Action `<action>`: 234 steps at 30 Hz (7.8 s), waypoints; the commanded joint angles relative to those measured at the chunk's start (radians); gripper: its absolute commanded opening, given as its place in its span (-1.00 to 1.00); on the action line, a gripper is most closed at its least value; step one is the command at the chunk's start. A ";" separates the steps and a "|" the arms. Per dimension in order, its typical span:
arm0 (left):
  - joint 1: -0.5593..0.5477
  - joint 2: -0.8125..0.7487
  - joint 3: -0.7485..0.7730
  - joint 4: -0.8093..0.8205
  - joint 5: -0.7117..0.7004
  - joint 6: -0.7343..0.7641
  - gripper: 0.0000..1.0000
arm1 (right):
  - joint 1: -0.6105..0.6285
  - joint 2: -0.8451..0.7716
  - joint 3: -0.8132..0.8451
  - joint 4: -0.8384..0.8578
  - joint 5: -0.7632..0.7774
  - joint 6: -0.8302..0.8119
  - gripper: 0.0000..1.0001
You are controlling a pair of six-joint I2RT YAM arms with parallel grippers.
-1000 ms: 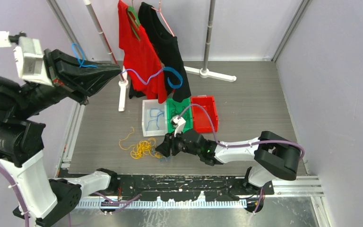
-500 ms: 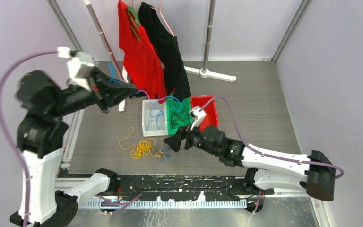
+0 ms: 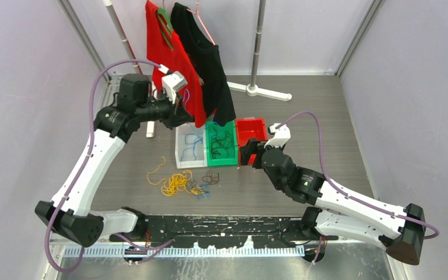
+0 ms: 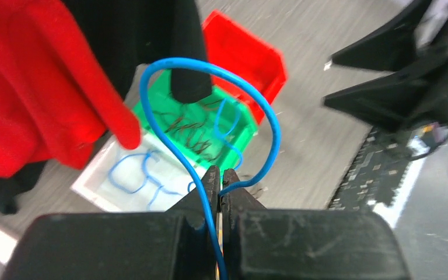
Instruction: Untangle the cables
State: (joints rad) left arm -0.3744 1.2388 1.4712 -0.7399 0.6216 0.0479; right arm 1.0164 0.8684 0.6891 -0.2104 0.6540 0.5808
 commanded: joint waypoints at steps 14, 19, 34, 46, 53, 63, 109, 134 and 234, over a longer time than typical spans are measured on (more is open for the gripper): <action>-0.017 0.155 -0.192 0.134 -0.377 0.369 -1.00 | -0.012 -0.048 -0.018 -0.037 0.084 0.039 0.70; -0.017 0.180 -0.236 0.164 -0.382 0.402 -1.00 | -0.012 -0.046 -0.017 -0.042 0.077 0.045 0.70; -0.015 0.393 -0.157 0.032 -0.161 0.305 0.12 | -0.014 -0.043 0.041 -0.079 0.059 0.024 0.70; -0.004 0.238 -0.127 -0.006 -0.189 0.350 0.38 | -0.015 -0.003 0.072 -0.065 -0.015 0.003 0.68; 0.030 0.133 -0.147 -0.263 -0.040 0.475 0.46 | -0.015 0.143 0.106 -0.013 -0.215 -0.027 0.63; 0.080 -0.027 -0.416 -0.409 0.000 0.694 0.35 | 0.031 0.403 0.159 0.133 -0.397 -0.022 0.50; 0.108 -0.154 -0.888 -0.128 -0.355 1.103 -0.92 | 0.202 0.600 0.207 0.015 -0.439 0.060 -0.84; 0.157 -0.069 -0.767 -0.303 -0.391 1.141 -1.00 | 0.114 0.325 0.369 -0.228 -0.377 0.055 -0.98; 0.085 -0.202 -0.337 0.399 0.487 -0.275 0.12 | 0.013 0.528 0.854 0.137 -0.642 0.128 -0.98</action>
State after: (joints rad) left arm -0.2863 1.0672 1.1522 -0.5079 1.0748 -0.0555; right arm 1.0317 1.4147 1.5169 -0.1654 0.0391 0.6914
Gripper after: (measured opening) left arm 0.660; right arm 0.082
